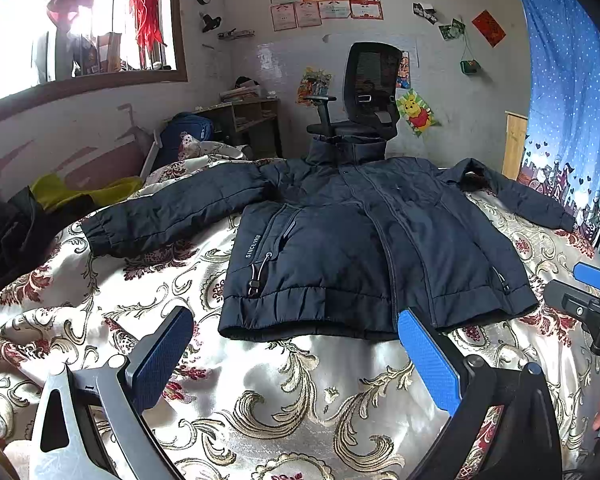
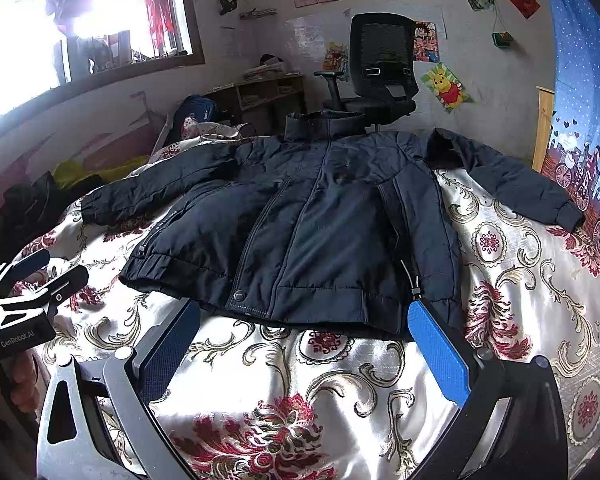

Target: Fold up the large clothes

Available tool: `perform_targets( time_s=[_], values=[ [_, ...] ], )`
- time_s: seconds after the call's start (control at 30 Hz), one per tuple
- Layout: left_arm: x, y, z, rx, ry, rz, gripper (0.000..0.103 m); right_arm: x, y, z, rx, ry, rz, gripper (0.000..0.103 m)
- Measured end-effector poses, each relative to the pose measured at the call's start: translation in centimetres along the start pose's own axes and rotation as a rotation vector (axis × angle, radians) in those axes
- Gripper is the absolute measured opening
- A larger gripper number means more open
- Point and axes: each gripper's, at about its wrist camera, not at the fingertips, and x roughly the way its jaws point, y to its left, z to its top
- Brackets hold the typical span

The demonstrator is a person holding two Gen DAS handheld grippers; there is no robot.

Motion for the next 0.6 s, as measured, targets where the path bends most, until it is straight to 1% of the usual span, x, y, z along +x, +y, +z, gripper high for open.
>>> perform_targets(
  time_s=[0.13, 0.27, 0.43, 0.5, 0.6],
  values=[
    [0.0, 0.0, 0.0, -0.001, 0.000, -0.001, 0.103, 0.1, 0.0, -0.3, 0.001, 0.004, -0.001, 0.102],
    [0.0, 0.0, 0.0, 0.000, 0.001, 0.000, 0.103, 0.5, 0.0, -0.8, 0.004, 0.026, -0.004, 0.102],
    [-0.1, -0.1, 0.0, 0.005, -0.005, 0.006, 0.103, 1.1, 0.0, -0.6, 0.020, 0.034, -0.013, 0.102],
    [-0.3, -0.2, 0.3, 0.008, -0.017, 0.007, 0.103, 1.0, -0.2, -0.3, 0.027, 0.028, -0.019, 0.102],
    [-0.8, 0.0, 1.4, 0.007, -0.059, 0.024, 0.103, 1.5, -1.0, 0.7, 0.061, 0.060, -0.022, 0.102]
  ],
)
